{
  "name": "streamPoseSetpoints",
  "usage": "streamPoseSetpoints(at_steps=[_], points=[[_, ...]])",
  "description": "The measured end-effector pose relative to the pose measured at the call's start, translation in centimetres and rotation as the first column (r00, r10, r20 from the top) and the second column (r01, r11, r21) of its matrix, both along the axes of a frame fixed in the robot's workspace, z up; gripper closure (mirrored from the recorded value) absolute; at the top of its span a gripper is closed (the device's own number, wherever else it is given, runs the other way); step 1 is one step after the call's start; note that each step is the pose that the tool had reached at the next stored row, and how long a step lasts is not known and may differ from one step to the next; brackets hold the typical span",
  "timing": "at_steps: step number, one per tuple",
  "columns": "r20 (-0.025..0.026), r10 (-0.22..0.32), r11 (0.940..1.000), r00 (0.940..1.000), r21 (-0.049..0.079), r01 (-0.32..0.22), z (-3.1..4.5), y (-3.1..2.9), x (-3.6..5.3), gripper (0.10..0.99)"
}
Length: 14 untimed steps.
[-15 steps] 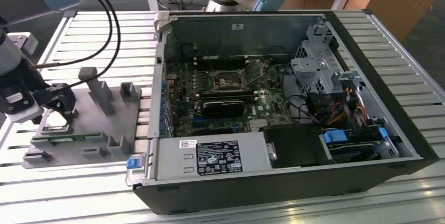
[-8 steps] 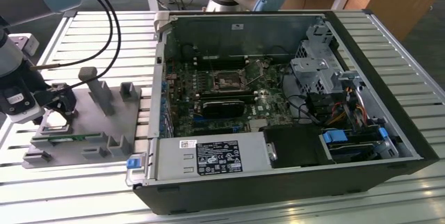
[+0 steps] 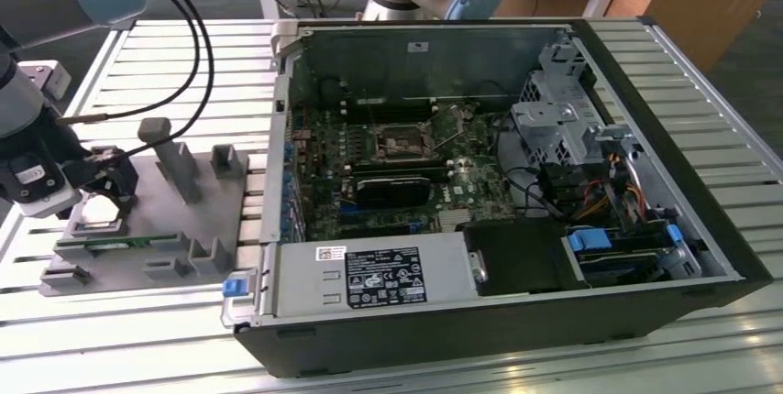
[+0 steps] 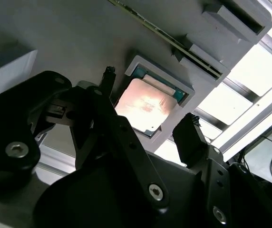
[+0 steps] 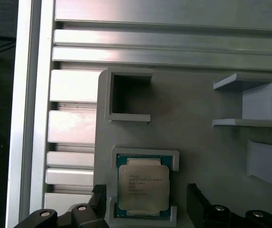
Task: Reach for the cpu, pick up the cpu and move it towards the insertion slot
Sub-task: 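Pick up the cpu and move it towards the insertion slot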
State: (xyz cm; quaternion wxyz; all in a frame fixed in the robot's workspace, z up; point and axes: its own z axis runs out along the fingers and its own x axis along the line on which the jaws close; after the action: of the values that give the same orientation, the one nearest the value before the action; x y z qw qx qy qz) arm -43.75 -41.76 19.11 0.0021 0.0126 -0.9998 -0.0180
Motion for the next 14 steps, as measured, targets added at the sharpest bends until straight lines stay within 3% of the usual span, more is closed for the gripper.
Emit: streamPoseSetpoints(at_steps=[11, 12, 14], points=[[-0.0008, 0.000, 1.0000, 1.0000, 0.000, 0.000, -0.52, 0.32, 0.00, 0.333], [-0.0008, 0.000, 1.0000, 1.0000, 0.000, 0.000, -0.54, 0.33, 0.00, 0.408], [-0.0007, 0.000, 1.0000, 1.0000, 0.000, 0.000, -0.61, 0.34, 0.00, 0.408]])
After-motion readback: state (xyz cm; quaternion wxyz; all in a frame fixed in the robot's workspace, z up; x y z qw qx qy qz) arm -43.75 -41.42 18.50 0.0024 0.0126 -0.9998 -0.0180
